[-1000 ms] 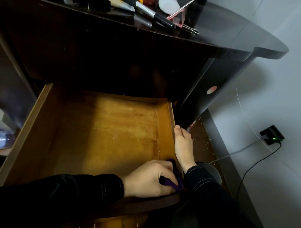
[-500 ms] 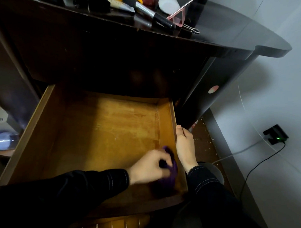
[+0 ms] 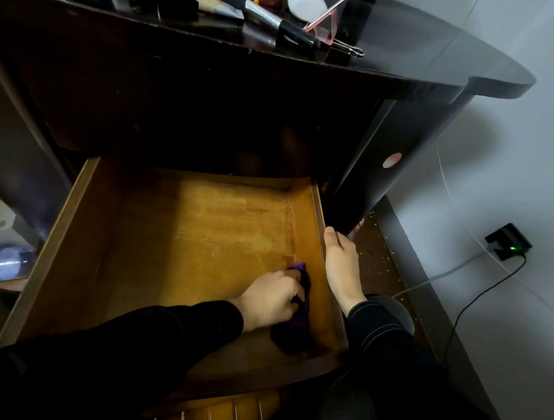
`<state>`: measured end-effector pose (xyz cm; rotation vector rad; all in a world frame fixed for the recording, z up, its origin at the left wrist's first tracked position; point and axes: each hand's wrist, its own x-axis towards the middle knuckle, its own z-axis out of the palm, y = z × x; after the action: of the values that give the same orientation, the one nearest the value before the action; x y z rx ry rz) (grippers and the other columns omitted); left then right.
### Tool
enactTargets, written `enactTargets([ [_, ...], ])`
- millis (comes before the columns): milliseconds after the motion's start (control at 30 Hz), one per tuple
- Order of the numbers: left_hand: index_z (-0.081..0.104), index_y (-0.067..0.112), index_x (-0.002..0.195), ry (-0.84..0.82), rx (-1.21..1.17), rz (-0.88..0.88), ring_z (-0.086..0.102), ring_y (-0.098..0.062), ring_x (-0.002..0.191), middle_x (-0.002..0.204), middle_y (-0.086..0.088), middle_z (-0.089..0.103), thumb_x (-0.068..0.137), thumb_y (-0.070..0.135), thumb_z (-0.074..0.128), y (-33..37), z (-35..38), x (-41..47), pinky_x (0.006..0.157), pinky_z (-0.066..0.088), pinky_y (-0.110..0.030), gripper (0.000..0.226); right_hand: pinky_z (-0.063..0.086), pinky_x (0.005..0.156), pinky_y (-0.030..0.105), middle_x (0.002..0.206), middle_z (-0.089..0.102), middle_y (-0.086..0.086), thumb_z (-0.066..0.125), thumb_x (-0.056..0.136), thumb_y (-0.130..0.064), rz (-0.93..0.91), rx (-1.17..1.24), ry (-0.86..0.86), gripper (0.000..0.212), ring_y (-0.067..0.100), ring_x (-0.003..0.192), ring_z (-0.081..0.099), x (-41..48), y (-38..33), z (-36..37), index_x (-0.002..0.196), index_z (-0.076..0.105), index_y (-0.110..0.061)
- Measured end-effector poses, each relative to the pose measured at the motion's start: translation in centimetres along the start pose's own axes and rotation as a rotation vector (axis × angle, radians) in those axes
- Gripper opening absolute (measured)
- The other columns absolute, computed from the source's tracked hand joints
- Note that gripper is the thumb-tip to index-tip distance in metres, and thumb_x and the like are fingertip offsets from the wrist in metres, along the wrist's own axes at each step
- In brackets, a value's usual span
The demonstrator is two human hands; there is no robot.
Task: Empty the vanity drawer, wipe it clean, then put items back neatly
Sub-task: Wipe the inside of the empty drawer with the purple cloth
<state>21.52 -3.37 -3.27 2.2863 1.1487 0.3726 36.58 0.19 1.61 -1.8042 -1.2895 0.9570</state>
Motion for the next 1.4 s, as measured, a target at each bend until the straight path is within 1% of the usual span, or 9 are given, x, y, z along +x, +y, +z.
enactTargets([
  [267,0.070,0.022,0.122,0.255,0.202,-0.245,0.051,-0.032,0.118,0.125,-0.004,0.058,0.094,0.016,0.055,-5.4,-3.9,8.5,0.092,0.047,-0.039,0.033,0.050,0.102,0.051,0.111,0.070,0.002,0.035,0.107,-0.048,-0.011,0.010,-0.004,0.043,0.023,0.108,0.064,0.4,0.5,0.1,0.123,0.065,-0.022],
  [433,0.068,0.017,0.125,0.294,0.242,-0.334,0.052,-0.033,0.115,0.123,-0.008,0.057,0.093,0.011,0.057,-6.4,-4.1,10.8,0.090,0.050,-0.040,0.035,0.052,0.097,0.050,0.099,0.071,0.000,0.036,0.107,-0.047,-0.013,0.006,0.017,0.034,0.020,0.097,0.066,0.4,0.7,0.1,0.097,0.064,-0.031],
  [533,0.070,0.018,0.119,0.216,0.278,-0.273,0.057,-0.034,0.108,0.119,-0.009,0.054,0.089,0.015,0.059,-5.0,-3.4,8.7,0.083,0.052,-0.040,0.033,0.052,0.096,0.051,0.098,0.071,0.000,0.036,0.107,-0.048,-0.020,-0.001,0.018,0.039,0.021,0.097,0.065,0.5,0.7,0.0,0.105,0.067,-0.025],
  [767,0.071,0.015,0.103,-0.156,0.325,0.044,0.061,-0.032,0.090,0.115,-0.008,0.050,0.088,0.021,0.061,0.5,-0.8,0.6,0.071,0.053,-0.041,0.019,0.051,0.090,0.054,0.084,0.064,0.001,0.034,0.107,-0.046,-0.049,-0.044,0.024,0.042,0.024,0.085,0.060,0.4,0.4,-0.1,0.091,0.062,-0.019],
  [900,0.071,0.016,0.111,-0.331,0.291,0.202,0.060,-0.032,0.093,0.117,-0.008,0.052,0.087,0.012,0.062,2.0,-0.1,-1.7,0.069,0.049,-0.039,0.025,0.050,0.096,0.049,0.101,0.069,0.004,0.032,0.108,-0.048,-0.040,-0.079,0.009,0.045,0.025,0.098,0.063,-0.1,-0.1,-0.3,0.106,0.066,-0.019],
  [1067,0.069,0.023,0.120,-0.149,0.104,-0.021,0.058,-0.025,0.110,0.125,-0.002,0.057,0.094,0.016,0.060,1.1,-3.3,-1.9,0.090,0.050,-0.037,0.028,0.045,0.095,0.043,0.120,0.067,0.010,0.021,0.108,-0.050,-0.048,-0.287,0.001,0.057,0.032,0.113,0.060,-0.6,-0.7,-0.6,0.129,0.061,-0.015],
  [1233,0.067,0.024,0.105,0.173,-0.125,-0.150,0.060,-0.018,0.100,0.111,0.001,0.060,0.089,0.017,0.068,1.2,-8.3,-3.6,0.087,0.050,-0.031,0.018,0.041,0.103,0.043,0.136,0.060,0.017,0.015,0.108,-0.053,0.011,-0.355,-0.149,0.066,0.035,0.125,0.056,-1.0,-1.9,-1.4,0.140,0.053,-0.009],
  [1333,0.065,0.020,0.103,0.306,-0.290,-0.163,0.064,-0.015,0.093,0.108,0.001,0.064,0.086,0.011,0.070,1.7,-11.3,-5.1,0.083,0.056,-0.034,0.020,0.040,0.110,0.042,0.147,0.051,0.014,0.033,0.108,-0.048,0.009,-0.429,-0.312,0.059,0.029,0.128,0.053,-0.7,-3.2,-3.8,0.153,0.036,-0.011],
  [1400,0.063,0.017,0.105,0.374,-0.485,-0.141,0.067,-0.012,0.087,0.105,-0.001,0.067,0.084,0.006,0.072,2.5,-13.2,-6.0,0.072,0.059,-0.031,0.026,0.052,0.100,0.039,0.133,0.059,0.004,0.050,0.103,-0.045,-0.092,-0.393,-0.332,0.056,0.019,0.113,0.059,-0.9,-5.1,-5.6,0.152,0.040,-0.018],
])
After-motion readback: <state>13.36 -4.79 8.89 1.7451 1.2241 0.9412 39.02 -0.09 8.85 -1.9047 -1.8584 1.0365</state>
